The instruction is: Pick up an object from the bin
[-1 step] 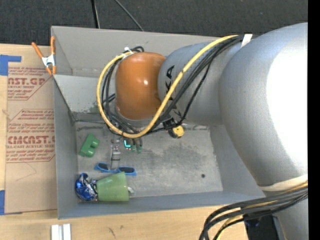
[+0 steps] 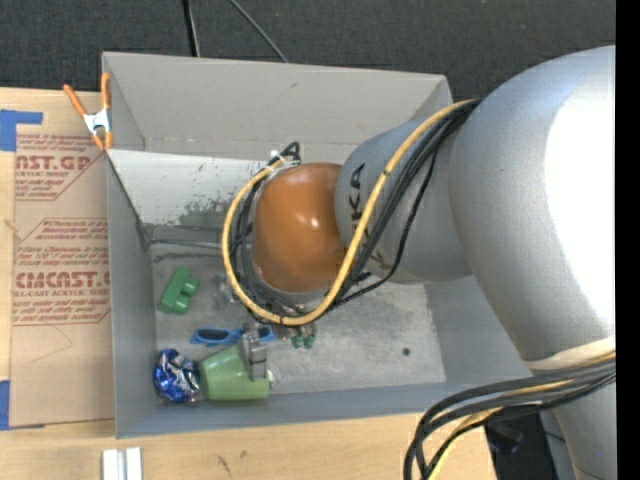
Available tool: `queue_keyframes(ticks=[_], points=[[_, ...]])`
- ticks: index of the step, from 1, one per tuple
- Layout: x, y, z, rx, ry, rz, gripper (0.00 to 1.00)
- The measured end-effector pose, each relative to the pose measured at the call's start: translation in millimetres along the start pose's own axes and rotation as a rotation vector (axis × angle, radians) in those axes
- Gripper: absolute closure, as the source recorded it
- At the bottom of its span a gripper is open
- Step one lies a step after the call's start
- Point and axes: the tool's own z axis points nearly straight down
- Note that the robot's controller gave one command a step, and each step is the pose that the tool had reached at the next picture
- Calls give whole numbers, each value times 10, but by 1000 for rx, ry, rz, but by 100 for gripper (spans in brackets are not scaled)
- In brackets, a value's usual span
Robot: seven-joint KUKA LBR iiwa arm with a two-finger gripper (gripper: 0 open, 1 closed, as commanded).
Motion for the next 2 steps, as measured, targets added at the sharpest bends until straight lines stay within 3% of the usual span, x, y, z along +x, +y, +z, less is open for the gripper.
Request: queue_keyframes(ticks=[1, 2], points=[[47, 8, 34, 0, -6, -37, 0], [-100, -14, 89, -1, -2, -23, 0]])
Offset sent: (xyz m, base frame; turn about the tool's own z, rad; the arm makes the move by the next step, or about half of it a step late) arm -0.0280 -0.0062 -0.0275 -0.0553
